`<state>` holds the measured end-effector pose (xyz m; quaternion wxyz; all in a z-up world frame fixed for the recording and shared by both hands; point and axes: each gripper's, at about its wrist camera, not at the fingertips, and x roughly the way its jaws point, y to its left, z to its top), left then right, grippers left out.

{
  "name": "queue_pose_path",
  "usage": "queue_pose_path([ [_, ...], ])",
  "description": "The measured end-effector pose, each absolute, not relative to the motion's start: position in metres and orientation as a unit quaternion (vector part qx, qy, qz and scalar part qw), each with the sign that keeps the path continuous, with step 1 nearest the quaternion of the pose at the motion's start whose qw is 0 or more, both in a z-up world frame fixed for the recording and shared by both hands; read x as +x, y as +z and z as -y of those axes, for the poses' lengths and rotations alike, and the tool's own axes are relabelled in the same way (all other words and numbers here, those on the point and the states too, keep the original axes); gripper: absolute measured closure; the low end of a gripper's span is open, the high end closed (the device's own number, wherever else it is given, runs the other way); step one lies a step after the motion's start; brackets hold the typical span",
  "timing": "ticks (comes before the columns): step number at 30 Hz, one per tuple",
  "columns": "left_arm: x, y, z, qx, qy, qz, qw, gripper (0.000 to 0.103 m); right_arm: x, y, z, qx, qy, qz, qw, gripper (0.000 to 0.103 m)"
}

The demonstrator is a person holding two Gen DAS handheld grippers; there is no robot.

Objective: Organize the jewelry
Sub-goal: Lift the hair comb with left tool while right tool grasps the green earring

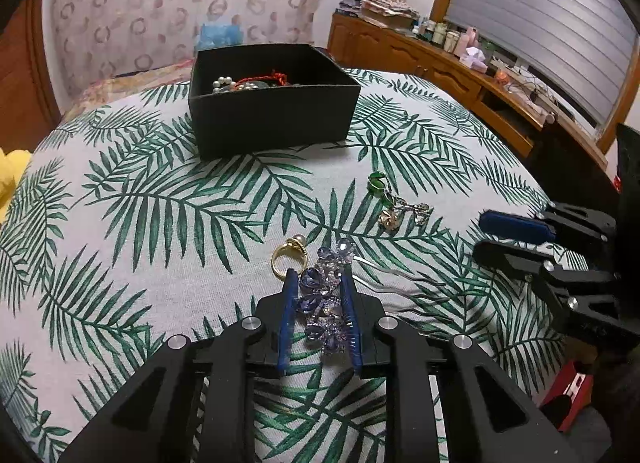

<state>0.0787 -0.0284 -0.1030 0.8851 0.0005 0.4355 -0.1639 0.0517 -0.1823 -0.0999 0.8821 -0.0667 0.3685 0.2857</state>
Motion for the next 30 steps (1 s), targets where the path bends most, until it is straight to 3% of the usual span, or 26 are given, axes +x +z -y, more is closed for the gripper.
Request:
queue_pose_path([
  [25,0.06,-0.062,-0.013,-0.017,-0.131,-0.354,0.926,0.083,0.134,-0.112,0.129,-0.115,0.288,-0.415,0.855,0.072],
  [26,0.06,-0.062,-0.014,-0.018,-0.13,-0.353,0.926,0.083,0.134,-0.112,0.128,-0.119,0.286,-0.416,0.855,0.075],
  [27,0.06,-0.061,-0.016,-0.02,-0.129,-0.352,0.927,0.083,0.134,-0.113,0.128,-0.121,0.286,-0.417,0.854,0.087],
  [30,0.061,-0.06,-0.02,-0.023,-0.125,-0.348,0.929,0.083,0.135,-0.114,0.129,-0.126,0.289,-0.418,0.852,0.09],
])
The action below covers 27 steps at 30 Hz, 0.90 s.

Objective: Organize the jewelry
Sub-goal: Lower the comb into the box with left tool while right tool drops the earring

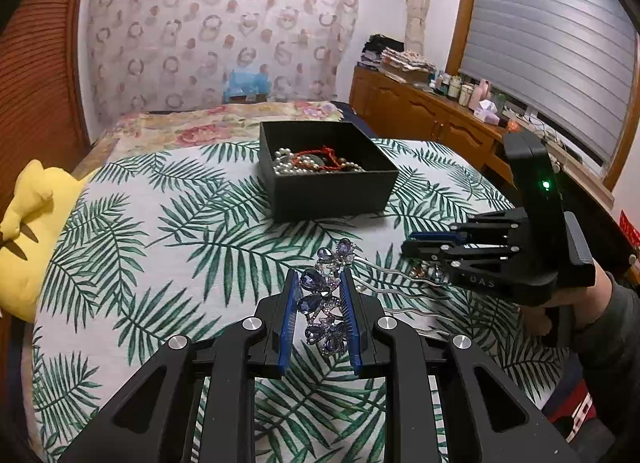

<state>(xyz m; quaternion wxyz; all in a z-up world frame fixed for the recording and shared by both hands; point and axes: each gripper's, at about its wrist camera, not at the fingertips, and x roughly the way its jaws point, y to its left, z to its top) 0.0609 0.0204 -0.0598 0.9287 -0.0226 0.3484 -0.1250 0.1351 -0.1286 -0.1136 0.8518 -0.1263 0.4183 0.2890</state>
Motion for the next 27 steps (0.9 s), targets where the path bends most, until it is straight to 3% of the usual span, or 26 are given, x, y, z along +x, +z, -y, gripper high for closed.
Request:
queue_pose_path([
  [27,0.097,-0.028,-0.026,-0.006,-0.108,-0.314,0.943,0.083,0.141,-0.016,0.14,-0.107,0.323,-0.319,0.884,0.09],
])
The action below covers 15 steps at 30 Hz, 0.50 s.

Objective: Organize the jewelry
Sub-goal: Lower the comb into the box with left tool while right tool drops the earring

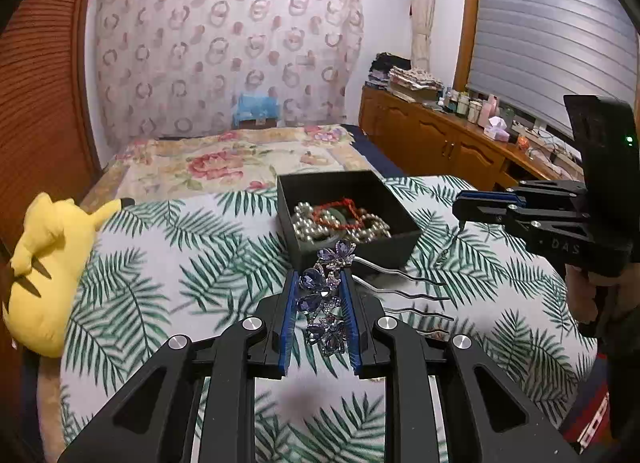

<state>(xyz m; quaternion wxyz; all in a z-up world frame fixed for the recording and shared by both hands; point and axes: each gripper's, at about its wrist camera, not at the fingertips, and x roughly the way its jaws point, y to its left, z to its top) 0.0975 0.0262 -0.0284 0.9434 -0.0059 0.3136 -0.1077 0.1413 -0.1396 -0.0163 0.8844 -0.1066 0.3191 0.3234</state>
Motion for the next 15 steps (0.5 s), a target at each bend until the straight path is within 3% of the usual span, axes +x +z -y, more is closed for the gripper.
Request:
queue_pose_path([
  [15,0.144,-0.018,-0.027,0.006,-0.1,-0.313,0.945,0.083,0.172,0.001,0.125,-0.099,0.347,-0.286,0.888,0.09],
])
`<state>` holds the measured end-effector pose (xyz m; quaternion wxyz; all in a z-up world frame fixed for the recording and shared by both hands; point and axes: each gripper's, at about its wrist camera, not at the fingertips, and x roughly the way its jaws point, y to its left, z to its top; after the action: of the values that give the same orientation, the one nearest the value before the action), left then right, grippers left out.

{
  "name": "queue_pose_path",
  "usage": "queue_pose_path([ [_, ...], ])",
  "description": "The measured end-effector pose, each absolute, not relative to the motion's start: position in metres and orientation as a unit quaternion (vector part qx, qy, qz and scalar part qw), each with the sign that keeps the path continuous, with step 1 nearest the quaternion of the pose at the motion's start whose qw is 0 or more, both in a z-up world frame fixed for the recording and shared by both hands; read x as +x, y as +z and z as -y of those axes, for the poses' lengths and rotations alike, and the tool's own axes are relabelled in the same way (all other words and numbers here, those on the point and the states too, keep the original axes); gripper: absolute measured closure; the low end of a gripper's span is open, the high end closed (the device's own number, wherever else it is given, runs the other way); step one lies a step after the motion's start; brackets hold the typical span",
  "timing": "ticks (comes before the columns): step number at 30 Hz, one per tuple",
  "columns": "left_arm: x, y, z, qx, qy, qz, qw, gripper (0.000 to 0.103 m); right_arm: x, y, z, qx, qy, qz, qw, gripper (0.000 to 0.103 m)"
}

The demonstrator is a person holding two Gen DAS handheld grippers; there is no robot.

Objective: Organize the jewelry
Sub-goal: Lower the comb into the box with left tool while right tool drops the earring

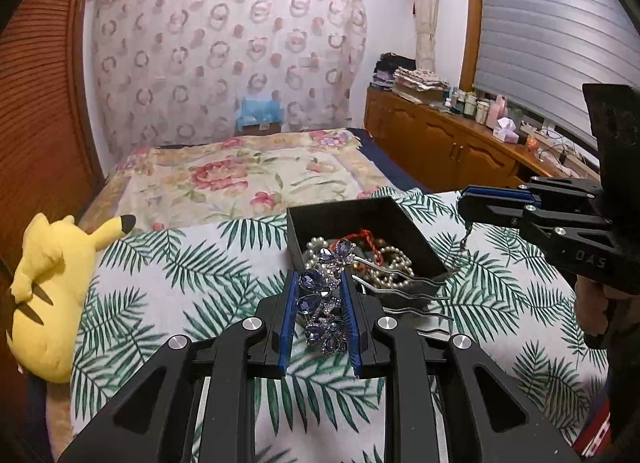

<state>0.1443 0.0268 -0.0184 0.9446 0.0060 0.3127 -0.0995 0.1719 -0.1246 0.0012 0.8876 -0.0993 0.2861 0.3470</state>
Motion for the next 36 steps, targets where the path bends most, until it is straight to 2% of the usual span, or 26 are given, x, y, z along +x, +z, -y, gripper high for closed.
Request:
queue_pose_path([
  [14,0.176,-0.015,-0.031,0.003,-0.099,-0.318,0.943,0.083,0.225,-0.018,0.113,-0.086,0.354,-0.307,0.879,0.089],
  [15,0.179,-0.015,-0.03,0.004,-0.099,-0.318,0.943,0.083,0.227,-0.02,0.112,-0.084,0.353,-0.31,0.879,0.088],
  [16,0.182,-0.015,-0.03,0.006,-0.099,-0.319,0.942,0.083,0.229,-0.022,0.113,-0.082,0.353,-0.312,0.878,0.078],
  [17,0.186,-0.016,-0.029,0.007,-0.1,-0.321,0.942,0.083,0.231,-0.025,0.115,-0.08,0.349,-0.312,0.88,0.074],
  [20,0.196,-0.019,-0.024,0.012,-0.102,-0.325,0.94,0.083,0.235,-0.03,0.121,-0.076,0.341,-0.317,0.882,0.071],
  [22,0.206,-0.021,-0.02,0.016,-0.103,-0.33,0.938,0.083,0.235,-0.032,0.126,-0.077,0.33,-0.319,0.885,0.057],
  [25,0.219,-0.028,-0.013,0.024,-0.106,-0.337,0.935,0.083,0.235,-0.034,0.137,-0.078,0.315,-0.32,0.89,0.048],
  [36,0.244,-0.041,0.011,0.047,-0.117,-0.35,0.928,0.083,0.23,-0.046,0.161,-0.067,0.284,-0.332,0.897,0.041],
])
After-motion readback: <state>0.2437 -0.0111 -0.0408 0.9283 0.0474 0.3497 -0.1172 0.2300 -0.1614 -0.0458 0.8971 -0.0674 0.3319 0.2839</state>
